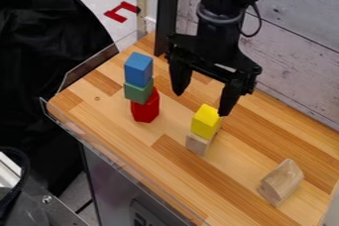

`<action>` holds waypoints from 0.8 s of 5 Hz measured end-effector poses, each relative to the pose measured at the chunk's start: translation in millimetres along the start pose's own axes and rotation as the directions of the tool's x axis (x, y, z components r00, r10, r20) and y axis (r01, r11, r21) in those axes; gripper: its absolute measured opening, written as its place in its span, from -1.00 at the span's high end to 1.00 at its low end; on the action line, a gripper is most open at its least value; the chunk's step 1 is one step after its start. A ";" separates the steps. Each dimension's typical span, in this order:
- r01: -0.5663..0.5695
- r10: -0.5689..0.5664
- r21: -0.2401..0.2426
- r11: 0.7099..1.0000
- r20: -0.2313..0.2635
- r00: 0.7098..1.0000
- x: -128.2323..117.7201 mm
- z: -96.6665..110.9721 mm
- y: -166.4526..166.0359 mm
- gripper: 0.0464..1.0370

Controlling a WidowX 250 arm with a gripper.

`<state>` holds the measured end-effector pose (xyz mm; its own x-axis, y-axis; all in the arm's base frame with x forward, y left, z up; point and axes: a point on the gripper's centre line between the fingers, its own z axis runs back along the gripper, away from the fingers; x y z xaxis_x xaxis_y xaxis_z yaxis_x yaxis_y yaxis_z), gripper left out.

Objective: Put the yellow block on top of the blue block

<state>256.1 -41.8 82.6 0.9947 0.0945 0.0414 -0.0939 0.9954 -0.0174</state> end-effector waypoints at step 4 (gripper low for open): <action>0.006 -0.008 -0.023 1.000 -0.075 0.997 11.2 -34.2 -0.2 -0.93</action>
<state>268.7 -41.4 48.9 0.9958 0.0858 -0.0331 -0.0871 0.9954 -0.0406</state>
